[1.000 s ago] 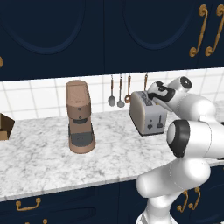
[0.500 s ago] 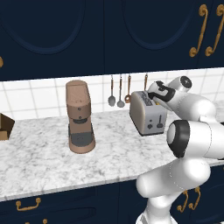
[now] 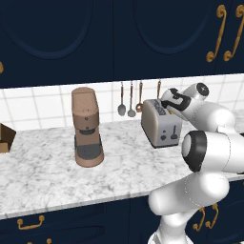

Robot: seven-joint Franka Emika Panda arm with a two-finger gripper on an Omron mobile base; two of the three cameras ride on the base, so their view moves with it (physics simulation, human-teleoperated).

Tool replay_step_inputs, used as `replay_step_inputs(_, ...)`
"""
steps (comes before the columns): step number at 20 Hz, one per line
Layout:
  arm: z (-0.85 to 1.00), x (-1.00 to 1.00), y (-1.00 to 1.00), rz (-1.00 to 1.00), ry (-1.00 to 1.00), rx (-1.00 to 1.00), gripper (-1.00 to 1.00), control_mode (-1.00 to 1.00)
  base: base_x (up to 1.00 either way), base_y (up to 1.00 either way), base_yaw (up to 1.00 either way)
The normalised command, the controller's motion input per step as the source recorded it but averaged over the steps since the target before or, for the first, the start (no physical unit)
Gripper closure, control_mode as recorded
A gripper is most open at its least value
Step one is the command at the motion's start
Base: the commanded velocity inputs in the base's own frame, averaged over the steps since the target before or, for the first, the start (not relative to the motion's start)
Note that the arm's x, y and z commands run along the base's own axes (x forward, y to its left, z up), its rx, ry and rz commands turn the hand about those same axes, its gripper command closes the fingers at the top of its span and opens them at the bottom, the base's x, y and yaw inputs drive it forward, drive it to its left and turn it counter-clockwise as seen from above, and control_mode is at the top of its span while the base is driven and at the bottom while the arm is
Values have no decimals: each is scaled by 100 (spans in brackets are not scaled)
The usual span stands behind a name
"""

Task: Start the toaster. Once the lever pops up, take the bread to the plate on the dining counter.

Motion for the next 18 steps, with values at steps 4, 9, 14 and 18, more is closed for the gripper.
replay_step_inputs(4, 0, 0, 0, 0, 0, 0, -100, -100, 0, 0, 0)
replay_step_inputs(9, 0, 0, 0, 0, 0, 0, -100, -100, 0, 0, 0)
replay_step_inputs(14, 0, 0, 0, 0, 0, 0, -100, -100, 0, 0, 0)
replay_step_inputs(18, 0, 0, 0, 0, 0, 0, -100, -100, 0, 0, 0)
